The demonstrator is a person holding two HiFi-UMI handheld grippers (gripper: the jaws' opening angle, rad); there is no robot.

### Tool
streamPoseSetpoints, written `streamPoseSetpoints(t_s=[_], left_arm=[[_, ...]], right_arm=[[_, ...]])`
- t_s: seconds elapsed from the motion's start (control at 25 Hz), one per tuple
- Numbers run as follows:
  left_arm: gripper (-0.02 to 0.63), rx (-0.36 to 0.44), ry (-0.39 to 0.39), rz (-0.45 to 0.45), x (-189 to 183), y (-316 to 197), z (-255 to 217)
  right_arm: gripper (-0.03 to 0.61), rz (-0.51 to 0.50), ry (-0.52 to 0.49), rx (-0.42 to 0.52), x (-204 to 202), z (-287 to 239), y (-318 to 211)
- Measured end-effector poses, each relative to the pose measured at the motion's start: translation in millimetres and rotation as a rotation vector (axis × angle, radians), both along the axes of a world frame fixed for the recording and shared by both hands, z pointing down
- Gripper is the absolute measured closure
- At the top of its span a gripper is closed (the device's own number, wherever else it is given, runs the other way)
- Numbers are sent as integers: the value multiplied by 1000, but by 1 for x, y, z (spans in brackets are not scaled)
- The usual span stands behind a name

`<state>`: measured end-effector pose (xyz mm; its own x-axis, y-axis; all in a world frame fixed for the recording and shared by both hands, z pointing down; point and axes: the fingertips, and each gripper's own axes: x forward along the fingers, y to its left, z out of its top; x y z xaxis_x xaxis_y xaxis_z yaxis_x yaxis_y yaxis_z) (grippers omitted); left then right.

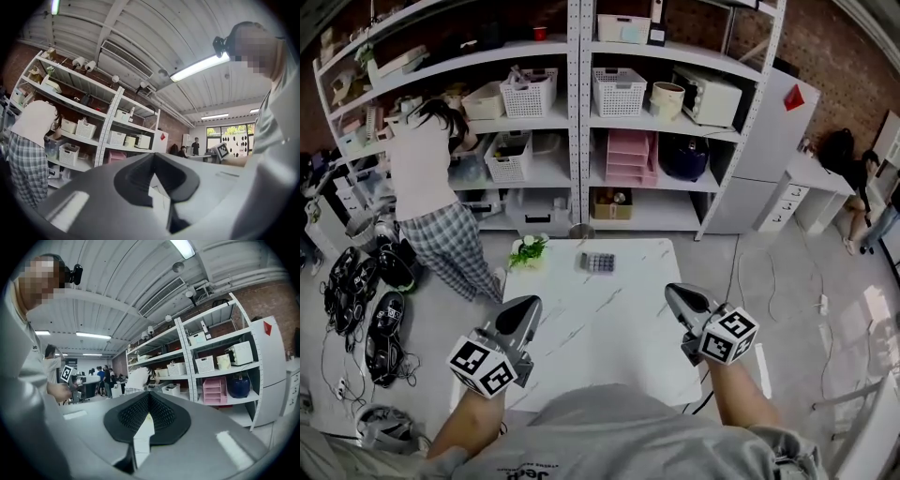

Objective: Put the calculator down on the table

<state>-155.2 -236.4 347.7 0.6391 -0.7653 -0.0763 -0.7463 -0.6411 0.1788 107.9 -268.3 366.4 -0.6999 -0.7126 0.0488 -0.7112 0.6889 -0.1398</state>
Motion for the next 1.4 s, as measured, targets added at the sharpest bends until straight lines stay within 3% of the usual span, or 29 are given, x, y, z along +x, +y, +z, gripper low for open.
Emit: streamPoseSetpoints(t_s=[0.36,1.4], left_arm=[[552,-19,14,-8,-23,-17,16],[552,-32,11,2,-17,-18,19]], right_arm=[[575,0,47,7,-19,2,-14],[577,15,55,30,-10,-3,-19]])
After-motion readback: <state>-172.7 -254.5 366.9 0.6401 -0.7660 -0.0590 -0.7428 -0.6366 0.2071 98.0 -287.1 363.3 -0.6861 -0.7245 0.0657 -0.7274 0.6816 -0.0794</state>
